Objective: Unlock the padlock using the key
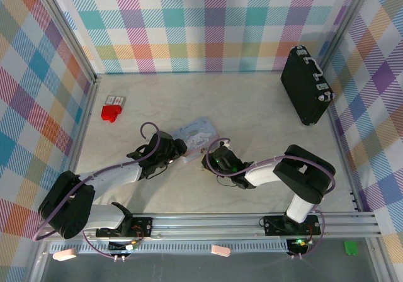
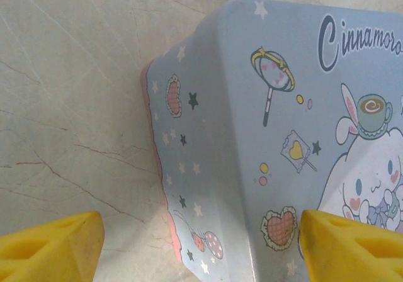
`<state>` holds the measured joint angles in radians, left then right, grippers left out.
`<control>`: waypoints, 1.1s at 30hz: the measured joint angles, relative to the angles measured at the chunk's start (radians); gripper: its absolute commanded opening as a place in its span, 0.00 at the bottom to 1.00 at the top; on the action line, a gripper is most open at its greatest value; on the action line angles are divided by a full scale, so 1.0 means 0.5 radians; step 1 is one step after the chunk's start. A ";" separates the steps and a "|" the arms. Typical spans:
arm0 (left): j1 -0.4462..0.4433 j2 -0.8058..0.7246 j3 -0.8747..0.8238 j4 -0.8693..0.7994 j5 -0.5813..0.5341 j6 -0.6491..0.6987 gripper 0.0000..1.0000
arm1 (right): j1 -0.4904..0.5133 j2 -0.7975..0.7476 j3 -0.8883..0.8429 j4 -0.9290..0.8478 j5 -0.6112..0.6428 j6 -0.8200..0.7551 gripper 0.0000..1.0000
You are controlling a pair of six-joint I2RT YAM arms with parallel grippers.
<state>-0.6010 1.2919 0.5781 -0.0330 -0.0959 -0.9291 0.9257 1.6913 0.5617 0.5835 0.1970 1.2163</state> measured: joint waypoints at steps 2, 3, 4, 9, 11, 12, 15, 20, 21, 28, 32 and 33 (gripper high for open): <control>0.000 0.000 0.000 0.000 0.000 -0.004 0.79 | -0.009 0.000 0.000 0.010 -0.005 0.012 0.00; 0.000 0.000 0.000 0.000 0.000 -0.005 0.79 | -0.014 0.000 0.000 0.013 -0.010 0.018 0.00; 0.000 0.000 0.000 -0.001 0.000 -0.005 0.79 | -0.018 0.000 0.000 0.020 -0.014 0.024 0.00; -0.002 0.000 0.000 -0.001 -0.005 -0.005 0.79 | -0.040 0.000 0.000 0.053 -0.014 0.066 0.00; -0.002 0.000 0.000 -0.001 -0.005 -0.005 0.79 | -0.050 0.000 0.000 0.057 -0.015 0.075 0.00; -0.002 0.000 0.000 -0.001 -0.005 -0.005 0.80 | -0.052 0.000 0.000 0.059 -0.016 0.082 0.00; -0.002 0.000 0.000 -0.001 -0.005 -0.005 0.80 | -0.063 0.000 0.000 0.061 -0.014 0.097 0.00; -0.002 0.000 0.000 -0.001 -0.006 -0.005 0.80 | -0.087 0.000 -0.010 0.069 -0.014 0.108 0.00; -0.002 0.000 0.000 -0.001 -0.006 -0.005 0.80 | -0.089 0.000 -0.014 0.076 -0.014 0.111 0.00; -0.002 0.006 0.002 -0.002 -0.007 -0.004 0.81 | -0.122 -0.114 -0.061 0.060 -0.014 0.087 0.00; -0.002 0.021 0.020 -0.014 -0.007 0.005 0.82 | -0.158 -0.278 -0.066 -0.085 -0.013 0.005 0.00; -0.002 0.029 0.031 -0.026 -0.007 0.008 0.82 | -0.169 -0.332 -0.069 -0.134 -0.013 -0.024 0.00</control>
<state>-0.6018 1.3064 0.5938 -0.0460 -0.0994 -0.9249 0.8413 1.5253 0.5270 0.5167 0.1905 1.2045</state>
